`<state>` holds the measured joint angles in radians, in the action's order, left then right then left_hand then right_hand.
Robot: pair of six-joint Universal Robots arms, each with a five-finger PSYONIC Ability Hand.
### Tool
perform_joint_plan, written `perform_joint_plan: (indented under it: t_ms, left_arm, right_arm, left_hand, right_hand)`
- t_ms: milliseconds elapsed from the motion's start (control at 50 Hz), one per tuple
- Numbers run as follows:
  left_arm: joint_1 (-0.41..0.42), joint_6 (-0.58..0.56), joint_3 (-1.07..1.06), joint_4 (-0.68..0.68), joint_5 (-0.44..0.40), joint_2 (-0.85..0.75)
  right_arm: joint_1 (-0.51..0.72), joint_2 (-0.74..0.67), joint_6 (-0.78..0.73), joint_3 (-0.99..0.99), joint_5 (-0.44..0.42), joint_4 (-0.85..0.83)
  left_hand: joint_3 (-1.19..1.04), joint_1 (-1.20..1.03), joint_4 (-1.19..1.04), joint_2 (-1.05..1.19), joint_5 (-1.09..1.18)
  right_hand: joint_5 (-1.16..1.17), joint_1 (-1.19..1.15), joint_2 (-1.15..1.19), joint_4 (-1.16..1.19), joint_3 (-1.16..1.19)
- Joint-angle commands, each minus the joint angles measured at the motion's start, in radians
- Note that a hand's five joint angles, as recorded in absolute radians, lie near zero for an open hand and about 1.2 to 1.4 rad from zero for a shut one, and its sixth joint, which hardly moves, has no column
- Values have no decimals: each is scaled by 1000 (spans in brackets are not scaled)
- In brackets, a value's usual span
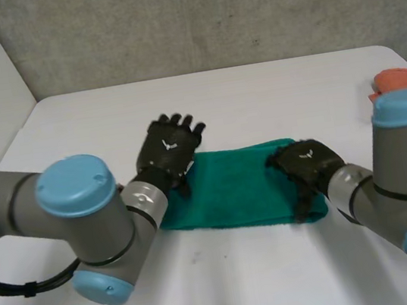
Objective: Fold the laundry.
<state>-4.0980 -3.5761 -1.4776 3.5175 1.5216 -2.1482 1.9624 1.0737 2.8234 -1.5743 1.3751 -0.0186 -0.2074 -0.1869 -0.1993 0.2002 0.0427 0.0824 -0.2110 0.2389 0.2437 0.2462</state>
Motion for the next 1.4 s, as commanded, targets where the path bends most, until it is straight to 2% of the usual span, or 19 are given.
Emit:
perform_joint_plan:
  t_ms: [20,80,140,320,480,560,660,820,840,860,880,900,920,1000,1020,1100,1180,1300,1400]
  left_arm:
    - [-8,-27,65,-72,25,-90]
    - [-9,-40,63,-78,52,-88]
    - [-4,-40,54,-80,71,-81]
    - [2,-40,-10,-100,89,19]
    - [1,-27,-55,-172,134,125]
    - [-4,-26,-64,-181,172,163]
    - [-8,-26,-63,-173,221,188]
    - [-56,-23,-46,-166,302,195]
    - [-58,-23,-43,-163,302,194]
    - [-58,-20,-40,-158,302,194]
    - [-56,-15,-36,-154,301,194]
    - [-56,-4,-32,-144,299,191]
    - [-58,2,-29,-140,298,188]
    - [-59,57,-1,-121,253,182]
    - [-58,71,5,-121,234,182]
    - [-47,141,37,-121,108,173]
    - [-15,224,71,-130,-38,151]
    - [27,255,106,-183,-67,74]
    - [31,250,120,-256,-12,-13]
  right_arm:
    - [-59,-6,-47,-107,-8,-113]
    - [-65,-11,-74,-122,-8,-129]
    - [-89,-9,-94,-133,-5,-133]
    - [-162,95,-228,-190,9,-179]
    - [-135,129,-504,-93,21,-119]
    - [-25,120,-600,-3,6,-115]
    - [212,34,-671,135,-13,-129]
    - [328,-130,-674,234,-151,-115]
    - [329,-136,-668,235,-160,-113]
    - [331,-139,-661,235,-165,-112]
    - [331,-139,-622,235,-166,-112]
    - [329,-138,-592,235,-166,-110]
    - [322,-138,-555,235,-165,-110]
    - [274,-95,-293,223,-157,-100]
    - [236,-40,-165,211,-153,-86]
    - [138,76,147,180,-140,-31]
    - [67,95,312,175,-136,37]
    - [56,37,275,203,-131,92]
    - [65,-95,232,267,-93,140]
  left_hand:
    - [33,12,25,-26,-43]
    - [33,12,25,-26,-43]
    - [33,12,25,-26,-43]
    - [33,12,25,-26,-43]
    - [33,12,25,-26,-43]
    - [33,12,25,-26,-43]
    - [33,12,25,-26,-43]
    - [33,12,25,-26,-43]
    - [33,12,25,-26,-43]
    - [33,12,25,-26,-43]
    - [33,12,25,-26,-43]
    - [33,12,25,-26,-43]
    - [33,12,25,-26,-43]
    - [33,12,25,-26,-43]
    - [33,12,25,-26,-43]
    - [32,12,24,-25,-42]
    - [12,-9,3,-4,-21]
    - [6,-15,-3,2,-15]
    - [0,-21,-8,7,-10]
  right_hand:
    - [295,-340,313,308,305]
    - [570,-616,588,583,581]
    - [1138,-1184,1156,1151,1148]
    - [1139,-1185,1157,1153,1150]
    - [1139,-1185,1157,1153,1150]
    - [1139,-1185,1157,1153,1150]
    - [1139,-1185,1157,1153,1150]
    - [1139,-1185,1157,1153,1150]
    - [1042,-1087,1060,1055,1052]
    - [817,-863,835,830,827]
    - [274,-320,292,287,285]
    - [-19,-27,-1,-6,-9]
    - [-82,36,-64,-69,-72]
    - [-82,36,-64,-69,-72]
    - [-82,36,-64,-69,-72]
    - [-82,36,-64,-69,-72]
    - [-82,36,-64,-69,-72]
    - [-82,36,-64,-69,-72]
    - [-82,36,-64,-69,-72]
